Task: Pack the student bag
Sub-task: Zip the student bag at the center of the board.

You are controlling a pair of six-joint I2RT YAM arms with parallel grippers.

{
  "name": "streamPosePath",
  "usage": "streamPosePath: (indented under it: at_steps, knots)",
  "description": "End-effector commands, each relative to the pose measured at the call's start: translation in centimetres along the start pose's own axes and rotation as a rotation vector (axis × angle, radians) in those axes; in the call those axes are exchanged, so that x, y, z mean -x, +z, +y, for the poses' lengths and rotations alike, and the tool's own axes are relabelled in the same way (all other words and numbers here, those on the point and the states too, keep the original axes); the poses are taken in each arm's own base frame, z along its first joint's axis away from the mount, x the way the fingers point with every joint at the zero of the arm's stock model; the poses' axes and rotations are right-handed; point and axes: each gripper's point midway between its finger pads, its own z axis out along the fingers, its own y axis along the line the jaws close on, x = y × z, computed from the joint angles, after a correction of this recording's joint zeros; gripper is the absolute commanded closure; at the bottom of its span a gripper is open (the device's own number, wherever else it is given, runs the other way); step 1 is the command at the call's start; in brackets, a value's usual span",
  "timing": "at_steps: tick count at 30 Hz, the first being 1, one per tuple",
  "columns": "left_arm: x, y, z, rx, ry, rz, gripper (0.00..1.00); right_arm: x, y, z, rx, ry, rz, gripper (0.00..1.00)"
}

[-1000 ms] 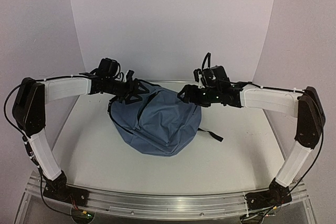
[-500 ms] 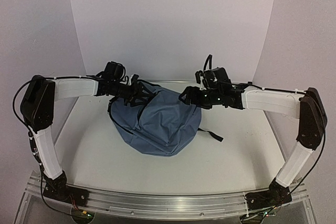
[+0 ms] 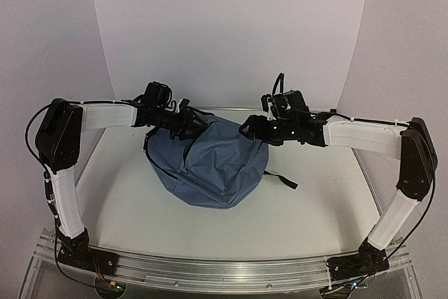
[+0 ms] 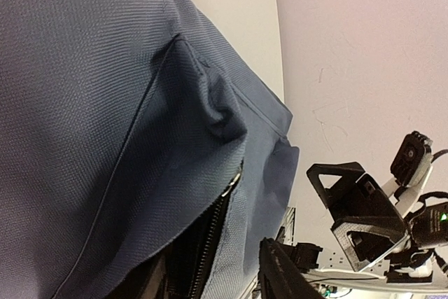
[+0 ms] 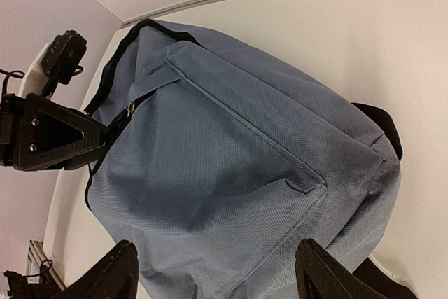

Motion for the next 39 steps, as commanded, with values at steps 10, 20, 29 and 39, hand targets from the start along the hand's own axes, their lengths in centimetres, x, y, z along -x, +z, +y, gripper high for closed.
streamPosePath:
  at_steps: [10,20,29,39]
  knots:
    - [1.9,-0.6,-2.6,-0.040,0.060,-0.066,0.91,2.0,-1.6,1.1,0.021,-0.007,-0.074,0.23]
    - [2.4,-1.9,-3.2,-0.033,0.078,-0.095,1.00,2.9,-0.5,-0.6,-0.070,-0.037,-0.108,0.21]
    - [3.0,-2.8,-3.6,-0.022,0.100,-0.098,1.00,2.0,2.4,0.6,-0.003,-0.277,-0.028,0.11]
    - [3.6,-3.8,-4.1,-0.013,0.136,-0.080,1.00,3.2,4.3,3.3,0.099,-0.460,-0.011,0.05]
